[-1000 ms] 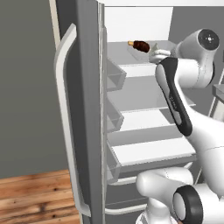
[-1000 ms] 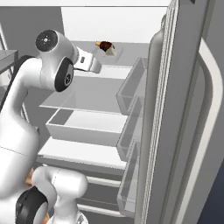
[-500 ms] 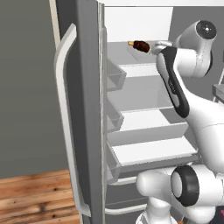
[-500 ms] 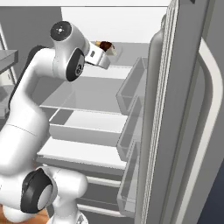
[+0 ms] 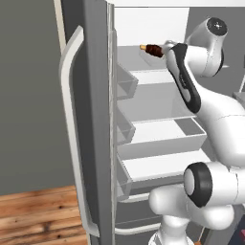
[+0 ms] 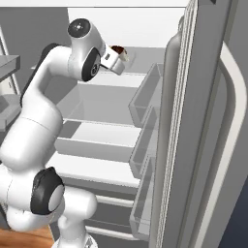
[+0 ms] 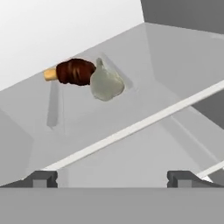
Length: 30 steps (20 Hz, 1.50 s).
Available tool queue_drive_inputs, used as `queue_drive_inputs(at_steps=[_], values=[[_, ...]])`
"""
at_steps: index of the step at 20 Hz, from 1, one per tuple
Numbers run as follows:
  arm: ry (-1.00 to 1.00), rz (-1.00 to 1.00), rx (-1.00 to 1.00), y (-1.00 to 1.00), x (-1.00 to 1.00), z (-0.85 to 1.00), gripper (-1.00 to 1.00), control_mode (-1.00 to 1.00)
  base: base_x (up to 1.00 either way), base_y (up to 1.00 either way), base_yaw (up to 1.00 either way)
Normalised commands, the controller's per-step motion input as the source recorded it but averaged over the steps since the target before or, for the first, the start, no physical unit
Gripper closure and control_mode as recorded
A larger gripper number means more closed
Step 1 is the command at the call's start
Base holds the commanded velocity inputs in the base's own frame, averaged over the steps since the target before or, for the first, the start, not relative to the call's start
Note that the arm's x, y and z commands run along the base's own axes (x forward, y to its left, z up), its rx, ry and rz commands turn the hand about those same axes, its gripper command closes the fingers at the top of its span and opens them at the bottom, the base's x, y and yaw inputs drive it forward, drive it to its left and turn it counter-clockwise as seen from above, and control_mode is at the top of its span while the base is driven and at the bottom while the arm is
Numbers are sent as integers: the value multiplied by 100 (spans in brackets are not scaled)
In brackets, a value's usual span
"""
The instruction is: Place the tupperware containing the steak and garlic meal in the microwave. Close the microwave door and press the start button to reheat the meal.
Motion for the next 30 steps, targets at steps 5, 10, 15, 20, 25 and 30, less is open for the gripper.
queue_drive_inputs(at_steps=[5,10,15,20,25,30], values=[[9,0,0,0,46,0,-100,-100,0,0,0],[5,0,0,0,47,-1,-100,-100,0,0,0],[0,0,0,0,41,-18,-100,-100,0,0,0],[0,-3,0,0,29,-40,-100,-100,0,0,0],[0,-4,0,0,29,-38,-100,-100,0,0,0],[-1,-4,0,0,16,-23,-100,-100,0,0,0]])
